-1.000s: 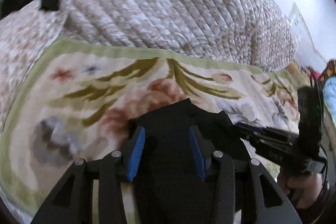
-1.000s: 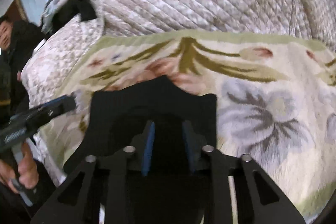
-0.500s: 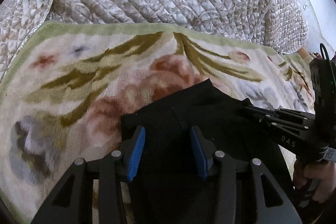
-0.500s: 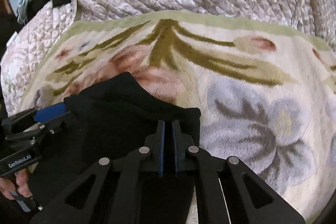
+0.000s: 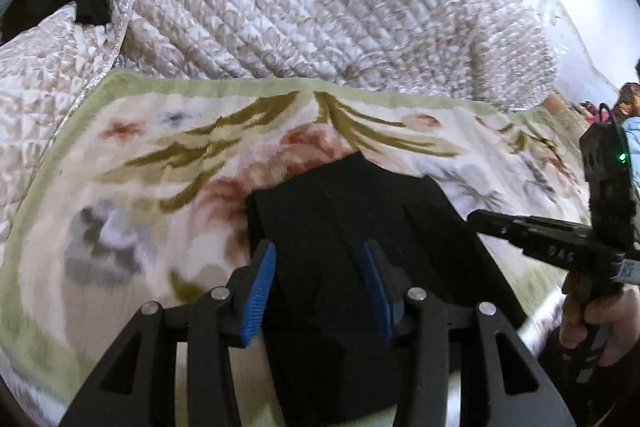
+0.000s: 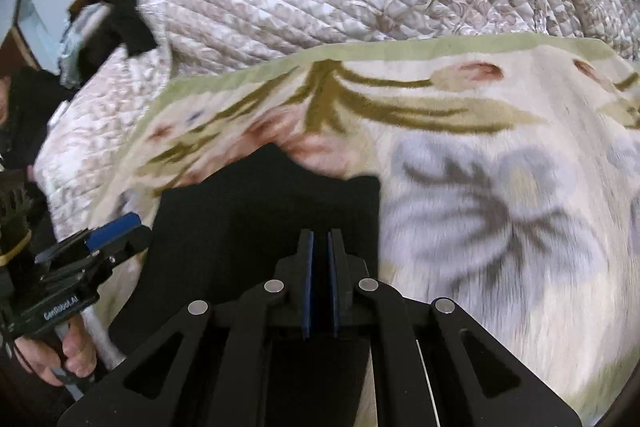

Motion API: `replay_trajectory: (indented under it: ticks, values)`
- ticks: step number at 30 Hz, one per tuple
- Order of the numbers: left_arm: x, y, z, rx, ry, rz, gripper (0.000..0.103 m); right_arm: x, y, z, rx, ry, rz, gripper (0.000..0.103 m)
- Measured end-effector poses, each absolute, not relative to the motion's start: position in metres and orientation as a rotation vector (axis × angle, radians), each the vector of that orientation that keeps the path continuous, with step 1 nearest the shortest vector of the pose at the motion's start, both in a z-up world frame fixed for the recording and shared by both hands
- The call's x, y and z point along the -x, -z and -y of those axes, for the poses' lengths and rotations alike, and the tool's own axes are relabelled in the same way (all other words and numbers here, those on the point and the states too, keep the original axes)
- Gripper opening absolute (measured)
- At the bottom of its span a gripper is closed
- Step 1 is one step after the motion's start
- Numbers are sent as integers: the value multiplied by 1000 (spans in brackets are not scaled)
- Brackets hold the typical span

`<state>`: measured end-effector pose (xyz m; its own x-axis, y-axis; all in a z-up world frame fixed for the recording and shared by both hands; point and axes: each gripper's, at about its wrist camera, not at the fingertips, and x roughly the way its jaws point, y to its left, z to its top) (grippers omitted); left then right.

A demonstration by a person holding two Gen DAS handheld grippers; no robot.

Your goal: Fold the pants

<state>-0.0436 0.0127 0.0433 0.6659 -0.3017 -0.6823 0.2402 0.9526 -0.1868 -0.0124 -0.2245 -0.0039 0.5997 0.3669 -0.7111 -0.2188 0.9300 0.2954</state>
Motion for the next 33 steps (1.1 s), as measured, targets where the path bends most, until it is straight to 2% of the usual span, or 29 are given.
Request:
replay_trajectory:
  ticks: [3, 5, 7, 33]
  values:
    - [71, -37, -11, 82, 332, -783, 48, 50, 6, 213, -145, -358, -845, 7]
    - [78, -21, -10, 78, 342, -815, 48, 65, 13, 210, -124, -350, -842, 17]
    - [75, -2, -8, 72, 317, -855, 48, 72, 30, 205, -91, -357, -859, 20]
    - [59, -9, -24, 103, 258, -861, 44, 68, 21, 209, -102, -344, -811, 21]
